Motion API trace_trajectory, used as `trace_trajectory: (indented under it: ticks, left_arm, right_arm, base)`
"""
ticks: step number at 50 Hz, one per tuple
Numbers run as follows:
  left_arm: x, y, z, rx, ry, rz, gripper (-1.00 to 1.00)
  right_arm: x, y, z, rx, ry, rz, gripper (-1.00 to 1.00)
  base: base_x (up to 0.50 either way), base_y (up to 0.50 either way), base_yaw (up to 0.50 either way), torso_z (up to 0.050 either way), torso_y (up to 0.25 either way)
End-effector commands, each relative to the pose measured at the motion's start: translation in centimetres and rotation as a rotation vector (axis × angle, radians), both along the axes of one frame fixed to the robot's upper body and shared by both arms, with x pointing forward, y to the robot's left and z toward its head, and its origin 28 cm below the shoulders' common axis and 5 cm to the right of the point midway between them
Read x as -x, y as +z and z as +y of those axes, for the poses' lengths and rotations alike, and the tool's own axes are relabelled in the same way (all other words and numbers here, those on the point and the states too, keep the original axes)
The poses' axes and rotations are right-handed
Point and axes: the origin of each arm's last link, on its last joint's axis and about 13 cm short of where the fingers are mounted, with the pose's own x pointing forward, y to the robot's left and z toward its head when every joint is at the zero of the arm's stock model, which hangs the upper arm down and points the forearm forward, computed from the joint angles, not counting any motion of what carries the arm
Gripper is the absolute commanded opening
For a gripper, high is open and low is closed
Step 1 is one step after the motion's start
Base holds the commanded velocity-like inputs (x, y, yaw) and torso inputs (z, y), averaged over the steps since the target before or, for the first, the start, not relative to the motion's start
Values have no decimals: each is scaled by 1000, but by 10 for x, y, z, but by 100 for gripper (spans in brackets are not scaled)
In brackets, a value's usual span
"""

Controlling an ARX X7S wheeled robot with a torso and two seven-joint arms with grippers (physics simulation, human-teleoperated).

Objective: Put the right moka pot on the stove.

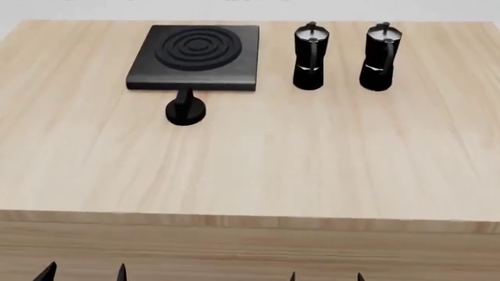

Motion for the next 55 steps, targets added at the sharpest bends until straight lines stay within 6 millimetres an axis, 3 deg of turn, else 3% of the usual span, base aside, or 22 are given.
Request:
trace_trajectory:
  ticks: [1,55]
  left_arm:
    - [0,1,0,-6,4,-5,100]
    - [0,0,0,-8,2,-12,100]
  right_arm:
    - [0,-1,0,15,3,-7,100]
    - [-1,-3,0,5,5,4,100]
  base:
    - [191,0,0,0,0]
    - [210,48,0,0,0]
